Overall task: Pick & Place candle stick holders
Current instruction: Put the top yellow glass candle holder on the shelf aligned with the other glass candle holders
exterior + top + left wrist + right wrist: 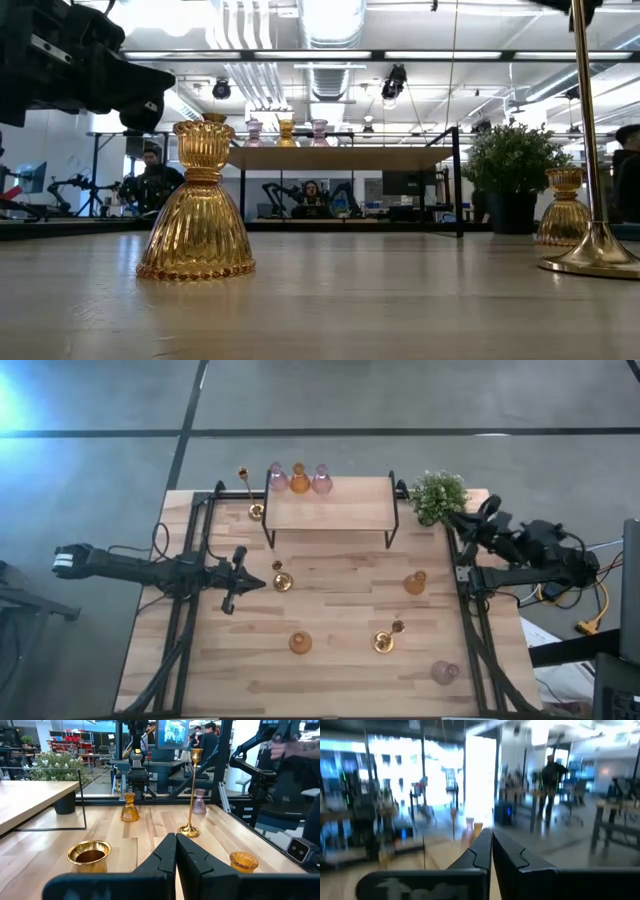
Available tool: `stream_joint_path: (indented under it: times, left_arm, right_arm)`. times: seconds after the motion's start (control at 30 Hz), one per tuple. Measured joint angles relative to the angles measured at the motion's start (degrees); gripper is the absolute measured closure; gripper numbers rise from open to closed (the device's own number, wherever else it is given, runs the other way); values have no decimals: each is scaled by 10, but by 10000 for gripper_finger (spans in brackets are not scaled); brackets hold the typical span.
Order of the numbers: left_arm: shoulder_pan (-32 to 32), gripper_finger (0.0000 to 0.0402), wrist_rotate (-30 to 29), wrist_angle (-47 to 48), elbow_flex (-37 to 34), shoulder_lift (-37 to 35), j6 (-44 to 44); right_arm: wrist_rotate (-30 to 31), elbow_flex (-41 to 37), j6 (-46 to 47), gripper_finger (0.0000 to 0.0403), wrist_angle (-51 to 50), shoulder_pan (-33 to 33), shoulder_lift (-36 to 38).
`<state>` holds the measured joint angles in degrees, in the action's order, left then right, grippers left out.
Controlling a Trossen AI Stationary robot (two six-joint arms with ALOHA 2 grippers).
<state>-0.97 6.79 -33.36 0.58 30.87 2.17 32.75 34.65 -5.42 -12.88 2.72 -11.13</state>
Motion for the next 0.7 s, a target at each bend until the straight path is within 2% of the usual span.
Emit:
stream_joint_path:
  times: [0.1, 0.2, 0.27, 0.47, 0.57, 0.7]
  left_arm:
    - [0, 388, 0, 0, 0, 0, 0]
    - [0, 388, 0, 0, 0, 0, 0]
    - [0, 388, 0, 0, 0, 0, 0]
    - [0, 388, 0, 0, 0, 0, 0]
    - [0, 388, 0, 0, 0, 0, 0]
    - [0, 388, 0, 0, 0, 0, 0]
  right_arm:
    - [-19, 28, 8, 394, 26, 0, -11]
    - [-44, 86, 83, 394, -45, 0, -48]
    - [-67, 137, 144, 394, -156, 0, -93]
    - [-193, 258, 295, 394, -518, 0, -266]
    - [-242, 268, 329, 394, -623, 1, -314]
    - [-253, 217, 373, 389, -648, 11, -306]
